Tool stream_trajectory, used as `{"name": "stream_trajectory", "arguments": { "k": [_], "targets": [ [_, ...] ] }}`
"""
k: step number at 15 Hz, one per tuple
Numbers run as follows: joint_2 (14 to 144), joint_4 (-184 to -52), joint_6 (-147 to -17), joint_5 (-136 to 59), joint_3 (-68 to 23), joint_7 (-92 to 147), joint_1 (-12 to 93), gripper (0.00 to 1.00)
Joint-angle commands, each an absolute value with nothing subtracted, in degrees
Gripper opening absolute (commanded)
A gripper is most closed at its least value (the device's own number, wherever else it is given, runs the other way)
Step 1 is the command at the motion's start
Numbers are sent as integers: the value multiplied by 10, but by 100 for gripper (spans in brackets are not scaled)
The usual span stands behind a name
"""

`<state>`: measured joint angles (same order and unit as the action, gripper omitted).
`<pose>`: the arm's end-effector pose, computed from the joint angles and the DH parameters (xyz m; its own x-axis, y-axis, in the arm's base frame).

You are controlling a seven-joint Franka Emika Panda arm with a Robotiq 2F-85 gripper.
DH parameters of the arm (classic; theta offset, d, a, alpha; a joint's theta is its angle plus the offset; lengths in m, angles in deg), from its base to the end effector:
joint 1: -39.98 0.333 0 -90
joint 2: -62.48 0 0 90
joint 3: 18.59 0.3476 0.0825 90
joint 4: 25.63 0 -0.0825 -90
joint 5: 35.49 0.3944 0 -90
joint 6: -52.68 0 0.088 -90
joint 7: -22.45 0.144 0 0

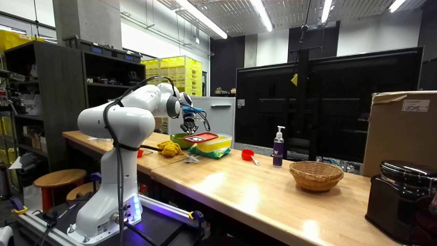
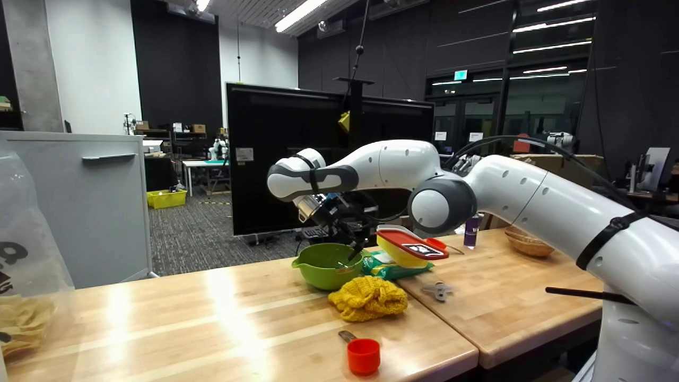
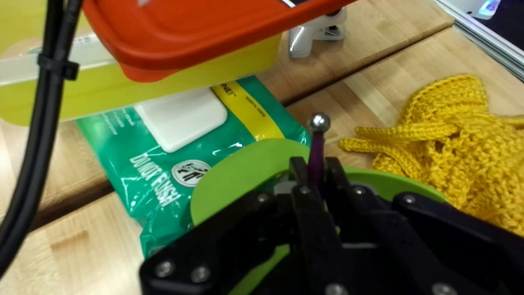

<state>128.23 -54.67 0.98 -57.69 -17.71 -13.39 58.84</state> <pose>0.6983 0.1770 0.2961 0.4252 0.5322 -0.7321 0.7219 -0.6873 -0.0804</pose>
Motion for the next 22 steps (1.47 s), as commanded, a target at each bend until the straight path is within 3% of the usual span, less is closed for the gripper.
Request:
{"name": "stream_trajectory", "arguments": {
  "k": [1,22],
  "targets": [
    [1307,-505,21,-595,-194,-156,615,3],
    [1298,-464,25,-619,-233,-195,675,3]
  ]
}}
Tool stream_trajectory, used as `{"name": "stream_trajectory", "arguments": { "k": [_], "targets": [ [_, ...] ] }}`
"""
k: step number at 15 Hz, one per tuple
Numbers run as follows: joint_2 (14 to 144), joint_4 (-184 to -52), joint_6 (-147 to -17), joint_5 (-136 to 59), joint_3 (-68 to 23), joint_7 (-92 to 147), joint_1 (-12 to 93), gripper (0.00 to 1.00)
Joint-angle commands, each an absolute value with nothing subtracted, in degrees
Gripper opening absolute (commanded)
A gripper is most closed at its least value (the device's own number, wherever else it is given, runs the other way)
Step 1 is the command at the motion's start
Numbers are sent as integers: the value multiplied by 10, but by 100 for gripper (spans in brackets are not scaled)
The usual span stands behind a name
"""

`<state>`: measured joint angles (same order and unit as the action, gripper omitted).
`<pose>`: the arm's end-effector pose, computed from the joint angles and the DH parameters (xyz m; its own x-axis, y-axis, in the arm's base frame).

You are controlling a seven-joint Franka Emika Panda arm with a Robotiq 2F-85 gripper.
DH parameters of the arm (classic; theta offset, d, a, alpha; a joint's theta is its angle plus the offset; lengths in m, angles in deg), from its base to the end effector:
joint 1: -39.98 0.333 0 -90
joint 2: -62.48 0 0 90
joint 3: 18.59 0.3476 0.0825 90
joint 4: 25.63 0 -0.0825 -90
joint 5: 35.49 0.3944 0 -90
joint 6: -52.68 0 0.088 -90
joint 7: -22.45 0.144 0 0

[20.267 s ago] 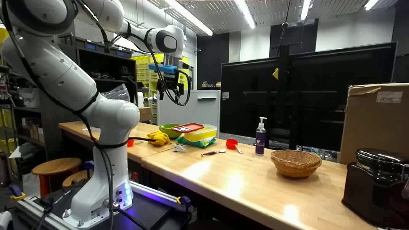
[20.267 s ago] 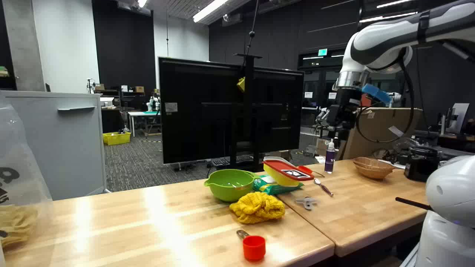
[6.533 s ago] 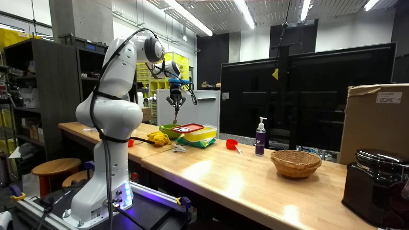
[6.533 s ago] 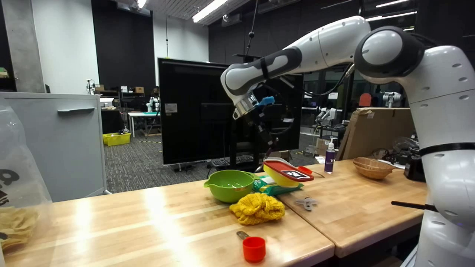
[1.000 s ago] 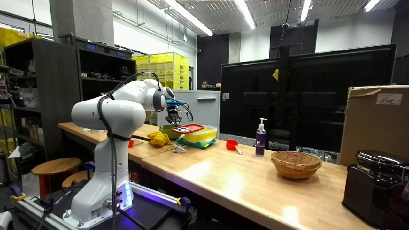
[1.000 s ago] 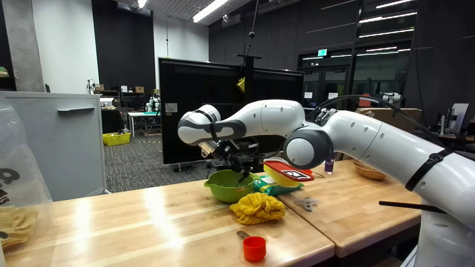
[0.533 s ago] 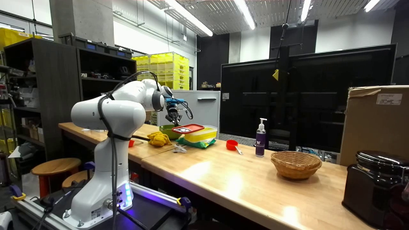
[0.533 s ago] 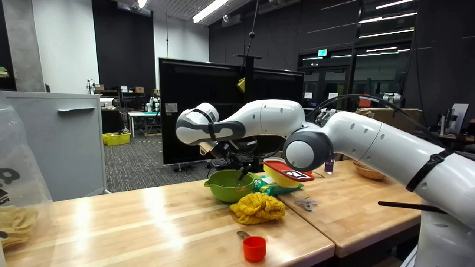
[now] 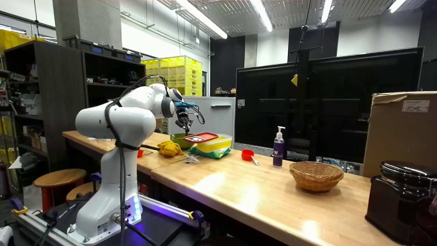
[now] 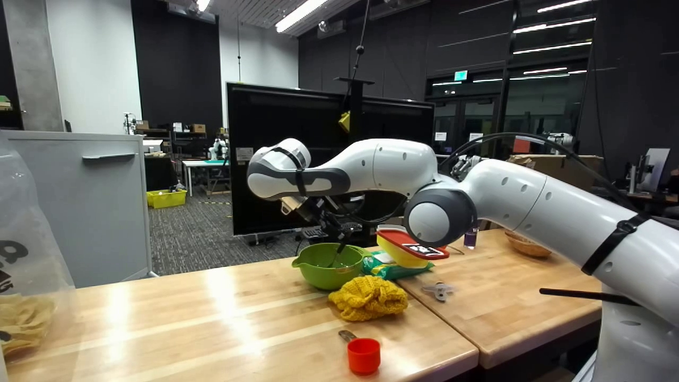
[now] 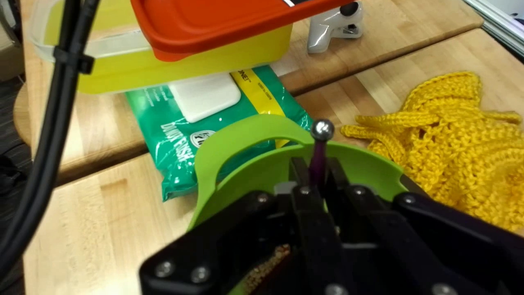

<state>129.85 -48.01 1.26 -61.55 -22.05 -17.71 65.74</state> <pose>0.6918 0.2331 0.3289 0.4108 0.5489 -0.7280 0.8161 -0.5774 0.0251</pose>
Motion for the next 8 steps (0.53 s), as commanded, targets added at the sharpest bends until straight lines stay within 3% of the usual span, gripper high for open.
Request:
{"name": "stream_trajectory", "arguments": {
  "k": [1,8],
  "targets": [
    [1297,-463,26,-618,-232,-196,679,3],
    [1274,-483,24,-609,-229,-200,695,3]
  ]
}}
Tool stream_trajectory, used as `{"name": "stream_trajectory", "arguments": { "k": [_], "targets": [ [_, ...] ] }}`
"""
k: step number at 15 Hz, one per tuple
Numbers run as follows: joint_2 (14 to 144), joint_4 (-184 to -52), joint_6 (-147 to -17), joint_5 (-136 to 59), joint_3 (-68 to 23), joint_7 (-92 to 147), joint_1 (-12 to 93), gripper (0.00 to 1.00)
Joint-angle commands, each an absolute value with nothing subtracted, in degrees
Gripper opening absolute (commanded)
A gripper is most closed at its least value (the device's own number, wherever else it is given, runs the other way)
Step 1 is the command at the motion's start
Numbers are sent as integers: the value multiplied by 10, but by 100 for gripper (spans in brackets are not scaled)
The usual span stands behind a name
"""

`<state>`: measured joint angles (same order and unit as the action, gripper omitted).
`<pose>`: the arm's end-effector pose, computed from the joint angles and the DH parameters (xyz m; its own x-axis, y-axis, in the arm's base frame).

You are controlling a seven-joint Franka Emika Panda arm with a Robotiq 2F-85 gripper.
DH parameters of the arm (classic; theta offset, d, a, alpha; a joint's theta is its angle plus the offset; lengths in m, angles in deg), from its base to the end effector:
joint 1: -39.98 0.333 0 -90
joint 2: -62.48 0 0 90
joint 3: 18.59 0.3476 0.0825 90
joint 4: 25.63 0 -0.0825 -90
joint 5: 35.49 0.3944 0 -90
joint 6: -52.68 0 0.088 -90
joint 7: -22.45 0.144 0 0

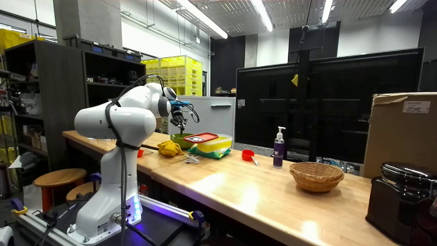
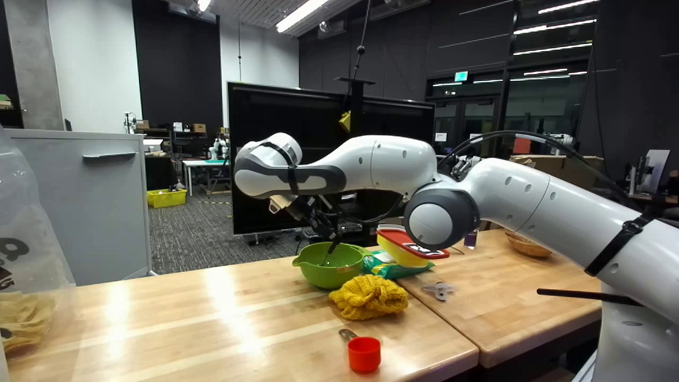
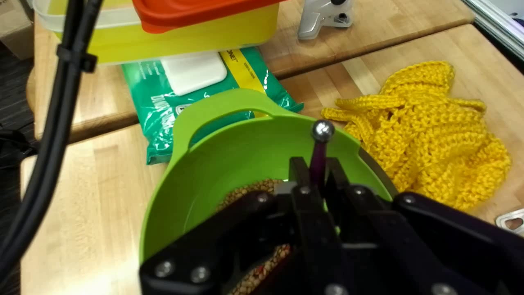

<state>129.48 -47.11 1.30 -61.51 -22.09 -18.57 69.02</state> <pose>0.6780 0.2729 0.3395 0.3794 0.5869 -0.7152 0.8532 -0.5211 0.0251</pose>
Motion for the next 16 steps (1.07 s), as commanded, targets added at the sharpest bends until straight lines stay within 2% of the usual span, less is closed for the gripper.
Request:
{"name": "stream_trajectory", "arguments": {
  "k": [1,16],
  "targets": [
    [1273,-483,27,-610,-230,-200,694,3],
    [1291,-471,133,-596,-231,-185,622,3]
  ]
}}
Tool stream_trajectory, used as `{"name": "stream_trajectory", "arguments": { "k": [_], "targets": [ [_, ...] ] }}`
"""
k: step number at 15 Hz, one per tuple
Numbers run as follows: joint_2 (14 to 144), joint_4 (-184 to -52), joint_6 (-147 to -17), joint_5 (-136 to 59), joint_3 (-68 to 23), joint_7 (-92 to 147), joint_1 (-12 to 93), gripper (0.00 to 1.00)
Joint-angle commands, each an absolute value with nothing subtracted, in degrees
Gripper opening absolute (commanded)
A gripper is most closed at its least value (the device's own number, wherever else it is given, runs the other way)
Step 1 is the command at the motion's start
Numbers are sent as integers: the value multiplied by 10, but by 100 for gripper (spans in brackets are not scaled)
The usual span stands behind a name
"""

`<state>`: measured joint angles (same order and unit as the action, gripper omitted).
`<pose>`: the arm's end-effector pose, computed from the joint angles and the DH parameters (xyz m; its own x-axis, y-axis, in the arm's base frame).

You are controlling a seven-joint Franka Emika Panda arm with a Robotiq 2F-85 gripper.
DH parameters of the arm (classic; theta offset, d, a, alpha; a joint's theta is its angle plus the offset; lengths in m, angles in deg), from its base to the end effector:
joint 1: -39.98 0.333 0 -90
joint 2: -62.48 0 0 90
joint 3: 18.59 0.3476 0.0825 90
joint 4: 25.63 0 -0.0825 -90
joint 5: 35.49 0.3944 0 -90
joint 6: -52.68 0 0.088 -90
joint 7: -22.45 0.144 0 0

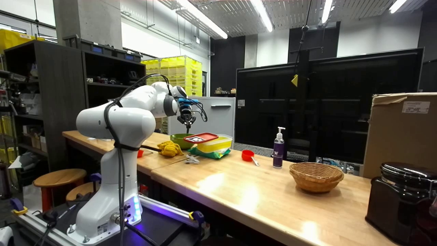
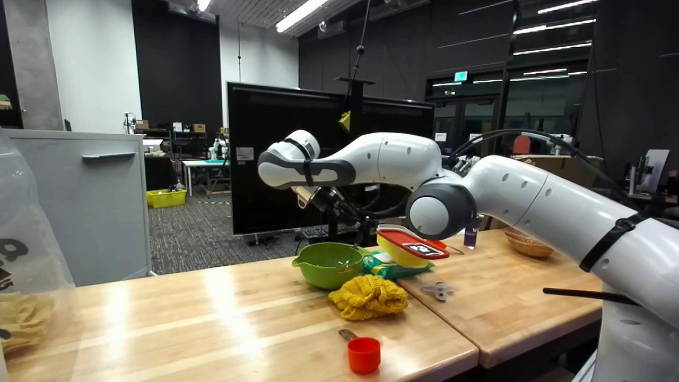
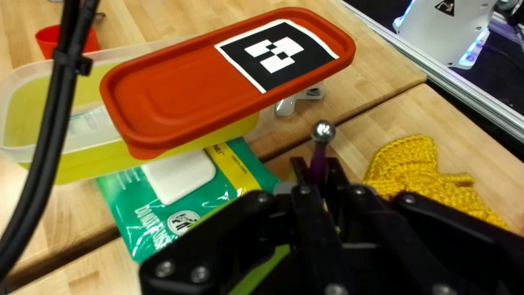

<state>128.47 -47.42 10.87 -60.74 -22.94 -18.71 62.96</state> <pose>0.6761 0.1898 0.3544 0.3876 0.4742 -0.7905 0.7372 -0.6743 -0.0430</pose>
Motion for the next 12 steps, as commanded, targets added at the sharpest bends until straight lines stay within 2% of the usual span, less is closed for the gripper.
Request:
{"name": "stream_trajectory", "arguments": {
  "k": [1,12],
  "targets": [
    [1294,-471,138,-594,-230,-185,619,3],
    [1328,-468,141,-589,-222,-194,624,3]
  ]
}}
